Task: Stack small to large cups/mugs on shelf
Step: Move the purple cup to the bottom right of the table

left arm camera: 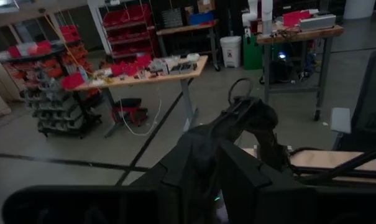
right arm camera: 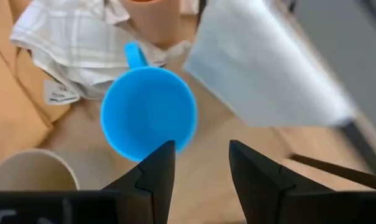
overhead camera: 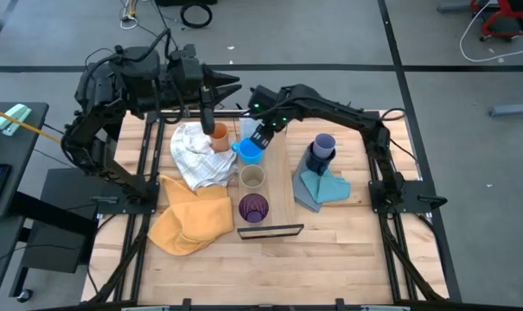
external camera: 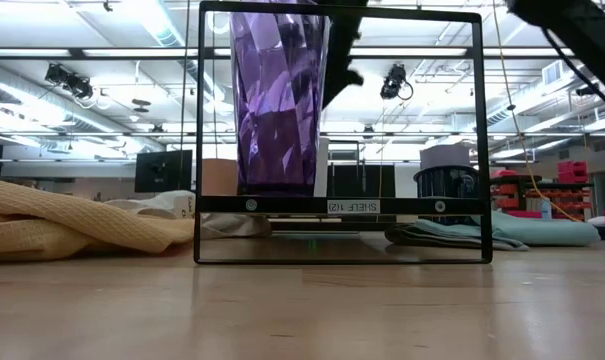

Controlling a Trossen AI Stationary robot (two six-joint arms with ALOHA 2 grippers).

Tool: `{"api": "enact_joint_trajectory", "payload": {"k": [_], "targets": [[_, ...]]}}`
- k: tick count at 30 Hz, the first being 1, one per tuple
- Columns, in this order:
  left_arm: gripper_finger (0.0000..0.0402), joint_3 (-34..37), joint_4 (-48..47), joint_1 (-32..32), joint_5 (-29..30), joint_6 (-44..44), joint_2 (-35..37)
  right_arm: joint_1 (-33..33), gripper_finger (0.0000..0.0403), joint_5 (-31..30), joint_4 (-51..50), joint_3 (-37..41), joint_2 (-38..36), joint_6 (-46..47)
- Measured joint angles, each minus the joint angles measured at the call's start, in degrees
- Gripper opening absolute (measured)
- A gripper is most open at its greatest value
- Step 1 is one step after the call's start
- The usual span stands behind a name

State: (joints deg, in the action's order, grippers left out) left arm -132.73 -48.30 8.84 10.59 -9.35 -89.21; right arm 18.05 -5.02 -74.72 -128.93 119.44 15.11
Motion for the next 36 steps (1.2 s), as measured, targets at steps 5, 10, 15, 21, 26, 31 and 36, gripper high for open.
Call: {"api": "enact_joint_trajectory", "payload": {"k": [5, 10, 15, 21, 26, 31, 36], "targets": [[0.008, 0.0, 0.4, 0.0, 0.4, -0.3, 0.9, -1.6, 0.0157, -5.4, -1.3, 1.7, -7.6, -0.1], [0.0076, 0.0, 0.5, 0.0, 0.6, 0.1, 1.7, -1.8, 0.0157, -9.1, 0.1, 6.7, -17.4, 2.1], [0.008, -0.1, 0.3, 0.0, 0.8, 1.0, 2.1, -1.5, 0.0157, -10.4, 4.4, 18.5, -28.6, 5.8], [0.0084, -0.1, -0.1, 0.0, 0.8, 1.2, 2.2, -1.9, 0.0157, -10.4, 15.3, 39.9, -43.2, 13.3], [0.0081, -0.1, -0.1, 0.0, 0.7, 1.3, 2.1, -1.9, 0.0157, -10.4, 21.6, 50.7, -51.5, 18.2], [0.0087, -0.1, -0.1, 0.0, 0.7, 2.7, 1.9, -2.2, 0.0157, -9.6, 21.3, 55.9, -55.1, 19.4], [0.0091, -0.1, -0.5, 0.0, 0.7, 2.8, 1.5, -2.2, 0.0157, -6.7, 21.1, 60.3, -55.9, 19.6]]}}
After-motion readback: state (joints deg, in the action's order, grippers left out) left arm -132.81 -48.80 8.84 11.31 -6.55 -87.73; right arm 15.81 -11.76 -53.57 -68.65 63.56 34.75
